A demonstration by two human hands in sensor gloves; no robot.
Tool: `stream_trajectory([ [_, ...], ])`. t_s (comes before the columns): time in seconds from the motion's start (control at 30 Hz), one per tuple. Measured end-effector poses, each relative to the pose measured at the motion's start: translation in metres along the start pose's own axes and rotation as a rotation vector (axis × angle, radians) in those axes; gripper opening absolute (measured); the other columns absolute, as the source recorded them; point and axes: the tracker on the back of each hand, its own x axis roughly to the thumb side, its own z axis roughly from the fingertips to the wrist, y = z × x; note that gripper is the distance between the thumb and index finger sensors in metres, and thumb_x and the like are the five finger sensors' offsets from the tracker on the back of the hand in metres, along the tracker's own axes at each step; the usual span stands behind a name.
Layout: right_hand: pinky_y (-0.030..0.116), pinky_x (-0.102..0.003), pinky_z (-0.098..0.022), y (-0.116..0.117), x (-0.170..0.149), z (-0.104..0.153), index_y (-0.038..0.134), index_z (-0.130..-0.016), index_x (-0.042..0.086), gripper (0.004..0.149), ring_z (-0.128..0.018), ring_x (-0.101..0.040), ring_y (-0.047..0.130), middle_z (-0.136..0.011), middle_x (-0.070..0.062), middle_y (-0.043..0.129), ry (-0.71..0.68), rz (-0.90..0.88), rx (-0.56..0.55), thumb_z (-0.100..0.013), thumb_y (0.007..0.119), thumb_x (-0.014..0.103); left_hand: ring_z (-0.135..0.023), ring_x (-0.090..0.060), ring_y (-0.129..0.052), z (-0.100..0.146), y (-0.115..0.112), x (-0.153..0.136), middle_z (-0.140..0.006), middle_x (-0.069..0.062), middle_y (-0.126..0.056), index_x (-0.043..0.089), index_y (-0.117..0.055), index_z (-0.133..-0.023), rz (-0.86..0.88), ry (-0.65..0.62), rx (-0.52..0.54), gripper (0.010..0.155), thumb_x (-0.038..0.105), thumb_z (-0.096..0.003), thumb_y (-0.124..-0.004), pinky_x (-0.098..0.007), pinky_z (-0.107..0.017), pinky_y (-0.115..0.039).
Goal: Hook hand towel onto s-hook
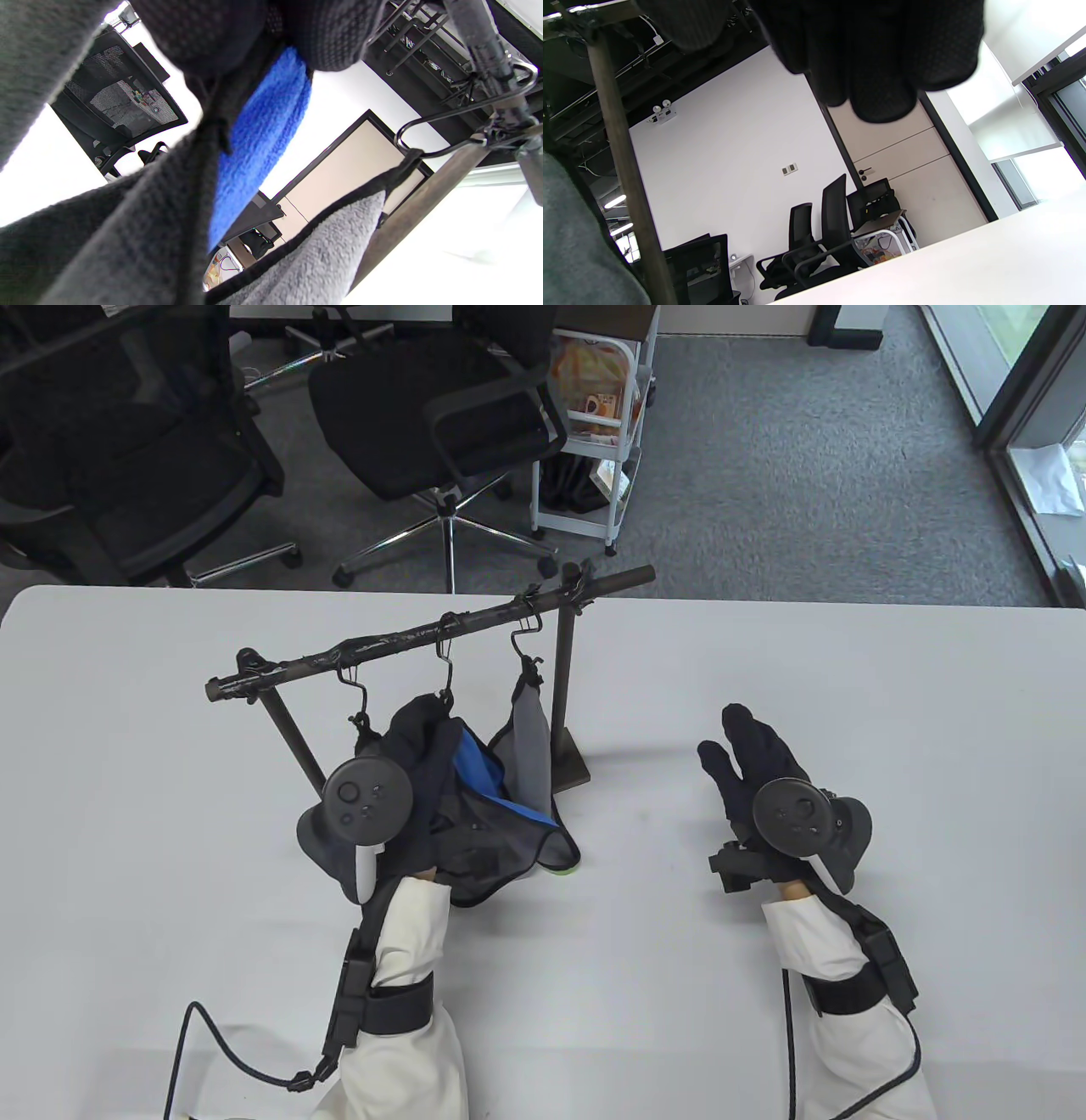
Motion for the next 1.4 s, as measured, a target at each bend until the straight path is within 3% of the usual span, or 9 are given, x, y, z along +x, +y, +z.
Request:
stream_trajectory([
  [0.27,0.074,-0.055,-0.06,0.003,0.003,0.0,0.064,-0.104,0.007,0.061,-0.075,-0.038,0.087,-0.091,-0.023,0.08,-0.006,0.005,0.023,-0.057,0.064,0.045,-0.066,-0.02,-0.103,0.006,0.002,-0.002,-0.086,-0.007,-0.096,0.017,-0.076,-0.097,-0.045,-0.035,-0.015,0.05,0.037,-0.0509,-0.078,-0.016,-0.031,-0.091],
  [0.7,0.074,-0.055,-0.059,0.006,0.011,0.002,0.065,-0.104,0.007,0.061,-0.075,-0.038,0.087,-0.091,-0.023,0.08,-0.022,0.005,0.039,-0.057,0.064,0.045,-0.069,-0.023,-0.101,0.036,0.042,0.007,-0.089,-0.01,-0.094,0.016,-0.075,-0.098,-0.086,-0.176,0.073,0.051,0.039,-0.0528,-0.075,-0.022,-0.038,-0.092],
  [0.97,0.074,-0.055,-0.059,0.008,0.013,0.005,0.064,-0.104,0.007,0.061,-0.075,-0.038,0.087,-0.091,-0.023,0.08,-0.031,0.031,0.052,-0.057,0.064,0.045,-0.069,-0.023,-0.101,0.053,0.035,-0.005,-0.089,-0.01,-0.094,0.016,-0.075,-0.099,-0.096,-0.222,0.023,0.052,0.04,-0.0532,-0.075,-0.023,-0.038,-0.092],
  [1.4,0.074,-0.055,-0.059,-0.003,0.021,0.021,0.064,-0.104,0.007,0.061,-0.075,-0.038,0.087,-0.091,-0.023,0.08,-0.064,0.182,0.071,-0.056,0.064,0.044,-0.07,-0.024,-0.101,0.065,0.005,-0.039,-0.09,-0.011,-0.093,0.014,-0.074,-0.1,-0.353,-0.275,-0.108,0.053,0.04,-0.0532,-0.074,-0.025,-0.04,-0.092],
])
